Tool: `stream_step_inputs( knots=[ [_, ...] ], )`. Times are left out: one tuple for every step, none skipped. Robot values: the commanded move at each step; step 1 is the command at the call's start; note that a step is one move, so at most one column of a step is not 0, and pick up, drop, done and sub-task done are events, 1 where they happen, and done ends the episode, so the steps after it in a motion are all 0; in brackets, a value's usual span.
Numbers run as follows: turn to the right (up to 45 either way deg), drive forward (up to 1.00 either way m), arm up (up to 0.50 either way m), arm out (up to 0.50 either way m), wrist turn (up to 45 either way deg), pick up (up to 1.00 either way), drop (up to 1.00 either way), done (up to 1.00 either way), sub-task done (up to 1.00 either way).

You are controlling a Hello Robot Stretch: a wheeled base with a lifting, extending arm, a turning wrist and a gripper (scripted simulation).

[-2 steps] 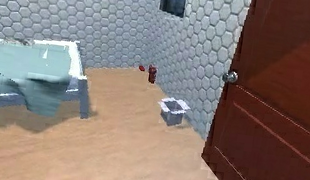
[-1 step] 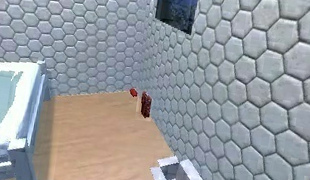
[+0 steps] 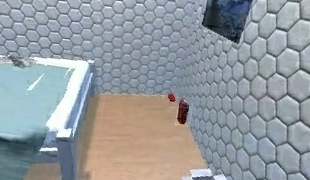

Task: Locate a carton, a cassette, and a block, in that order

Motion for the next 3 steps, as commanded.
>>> stream_step_inputs(
  knots=[
    [0.0, 0.15, 0.00, 0.00, 0.0, 0.00, 0.00, 0.00, 0.00],
    [24.0, 0.00, 0.00, 0.00, 0.0, 0.00, 0.00, 0.00, 0.00],
    [0.0, 0.00, 0.00, 0.00, 0.0, 0.00, 0.00, 0.00, 1.00]
  ],
)
